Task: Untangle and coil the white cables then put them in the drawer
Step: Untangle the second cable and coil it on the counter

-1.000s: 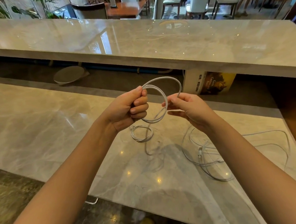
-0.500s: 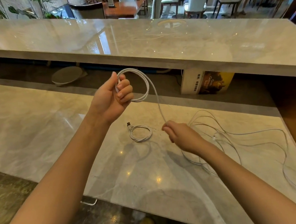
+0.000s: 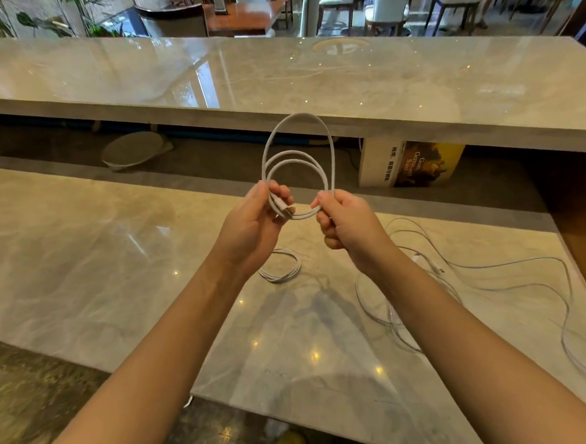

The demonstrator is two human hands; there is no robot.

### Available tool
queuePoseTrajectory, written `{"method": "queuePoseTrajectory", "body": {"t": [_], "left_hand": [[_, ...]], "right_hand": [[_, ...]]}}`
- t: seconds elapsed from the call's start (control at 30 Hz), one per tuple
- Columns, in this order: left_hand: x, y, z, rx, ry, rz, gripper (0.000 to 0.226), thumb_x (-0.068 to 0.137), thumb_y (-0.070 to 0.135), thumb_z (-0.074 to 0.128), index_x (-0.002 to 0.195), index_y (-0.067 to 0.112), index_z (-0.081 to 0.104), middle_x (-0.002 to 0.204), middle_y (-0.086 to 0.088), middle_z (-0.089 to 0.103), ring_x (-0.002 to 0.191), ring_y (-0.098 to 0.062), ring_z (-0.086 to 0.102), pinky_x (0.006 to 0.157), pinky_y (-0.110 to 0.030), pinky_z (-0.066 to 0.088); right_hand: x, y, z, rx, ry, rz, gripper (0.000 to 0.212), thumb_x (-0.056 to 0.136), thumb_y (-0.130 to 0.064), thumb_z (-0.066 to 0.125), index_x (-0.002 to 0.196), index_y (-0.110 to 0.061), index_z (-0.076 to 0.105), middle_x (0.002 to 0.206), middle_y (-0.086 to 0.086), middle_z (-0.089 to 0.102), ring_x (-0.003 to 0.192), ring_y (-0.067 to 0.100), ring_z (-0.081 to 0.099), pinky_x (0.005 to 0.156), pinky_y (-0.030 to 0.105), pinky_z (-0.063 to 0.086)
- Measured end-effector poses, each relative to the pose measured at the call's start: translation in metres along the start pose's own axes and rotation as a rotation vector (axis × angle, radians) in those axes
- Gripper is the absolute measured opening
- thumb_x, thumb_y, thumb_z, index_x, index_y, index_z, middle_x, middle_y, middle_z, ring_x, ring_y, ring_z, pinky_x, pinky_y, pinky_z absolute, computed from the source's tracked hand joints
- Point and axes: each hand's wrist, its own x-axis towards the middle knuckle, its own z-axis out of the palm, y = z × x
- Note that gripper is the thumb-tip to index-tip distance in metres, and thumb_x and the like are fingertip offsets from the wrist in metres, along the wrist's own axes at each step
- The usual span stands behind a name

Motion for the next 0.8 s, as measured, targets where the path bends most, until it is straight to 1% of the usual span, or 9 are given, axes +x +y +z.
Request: {"method": "queuePoseTrajectory", "body": {"t": [0.13,0.27,0.37,0.47,0.53,0.6,0.7,0.73,0.8], "left_hand": [[-0.005,0.015,-0.011,0.123,-0.074,-0.202,0.025,0.09,0.019,0.044,0.107,0.007,0.058,0.086,-0.009,0.064,0.089,-0.022,0.062,0.084,-0.032,0.054],[-0.005,0.026,-0.014,0.233,-0.153,-0.284,0.054,0.087,0.048,0.04,0.127,0.013,0.047,0.092,-0.014,0.068,0.094,-0.03,0.065,0.082,-0.034,0.056],[-0.001,0.033,-0.009,0.378,-0.157,-0.251,0.076,0.078,0.065,0.035,0.134,0.014,0.038,0.11,-0.013,0.065,0.098,-0.025,0.067,0.081,-0.029,0.055],[0.003,0.037,0.0,0.613,-0.122,-0.196,0.08,0.074,0.058,0.047,0.137,0.012,0.034,0.121,-0.014,0.056,0.095,-0.02,0.066,0.087,-0.031,0.053],[0.004,0.037,0.007,0.76,-0.106,-0.217,0.089,0.072,0.051,0.056,0.146,0.013,0.023,0.115,-0.008,0.059,0.092,-0.017,0.066,0.086,-0.031,0.052],[0.004,0.035,0.014,0.796,-0.113,-0.243,0.081,0.08,0.041,0.06,0.146,0.013,0.023,0.109,-0.004,0.06,0.089,-0.016,0.065,0.081,-0.029,0.053],[0.006,0.03,0.021,0.669,-0.041,-0.255,0.038,0.093,0.025,0.051,0.127,0.008,0.047,0.103,-0.009,0.061,0.081,-0.015,0.061,0.078,-0.031,0.055],[0.005,0.028,0.022,0.605,-0.008,-0.254,0.028,0.095,0.023,0.047,0.119,0.009,0.051,0.1,-0.01,0.062,0.078,-0.016,0.061,0.076,-0.031,0.056],[0.004,0.019,0.021,0.518,0.032,-0.229,0.027,0.098,0.024,0.043,0.116,0.007,0.053,0.092,-0.01,0.064,0.073,-0.015,0.062,0.072,-0.03,0.057]], "right_hand": [[0.0,-0.008,-0.016,-0.284,-0.028,-0.019,0.027,0.099,-0.025,0.041,0.082,-0.011,0.056,0.057,-0.001,0.044,0.045,0.008,0.034,0.043,0.019,0.029],[0.001,-0.013,-0.018,-0.42,-0.066,-0.012,0.026,0.098,-0.024,0.043,0.081,-0.011,0.058,0.057,0.0,0.046,0.045,0.009,0.035,0.043,0.02,0.03],[0.004,-0.014,-0.017,-0.627,-0.042,-0.031,0.026,0.097,-0.024,0.044,0.083,-0.008,0.06,0.059,0.0,0.048,0.05,0.012,0.04,0.047,0.023,0.034],[0.007,-0.018,-0.017,-0.898,0.003,-0.058,0.026,0.098,-0.024,0.042,0.087,-0.008,0.06,0.071,0.003,0.054,0.066,0.017,0.05,0.061,0.029,0.041],[0.007,-0.019,-0.016,-1.076,0.046,-0.066,0.028,0.099,-0.022,0.039,0.095,-0.004,0.06,0.083,0.008,0.057,0.076,0.022,0.054,0.066,0.033,0.043],[0.007,-0.016,-0.015,-1.169,0.083,-0.096,0.03,0.099,-0.018,0.035,0.1,0.001,0.058,0.086,0.012,0.054,0.078,0.026,0.051,0.067,0.035,0.04],[0.009,-0.013,-0.012,-1.202,0.122,-0.024,0.03,0.099,-0.019,0.038,0.106,0.001,0.059,0.087,0.012,0.055,0.078,0.024,0.055,0.063,0.031,0.043],[0.011,-0.012,-0.012,-1.179,0.138,0.027,0.03,0.099,-0.021,0.039,0.107,0.0,0.06,0.087,0.011,0.057,0.077,0.023,0.056,0.059,0.028,0.044],[0.015,-0.01,-0.012,-0.995,0.163,0.112,0.032,0.099,-0.023,0.041,0.104,0.0,0.061,0.083,0.011,0.057,0.067,0.022,0.053,0.051,0.026,0.04]]}}
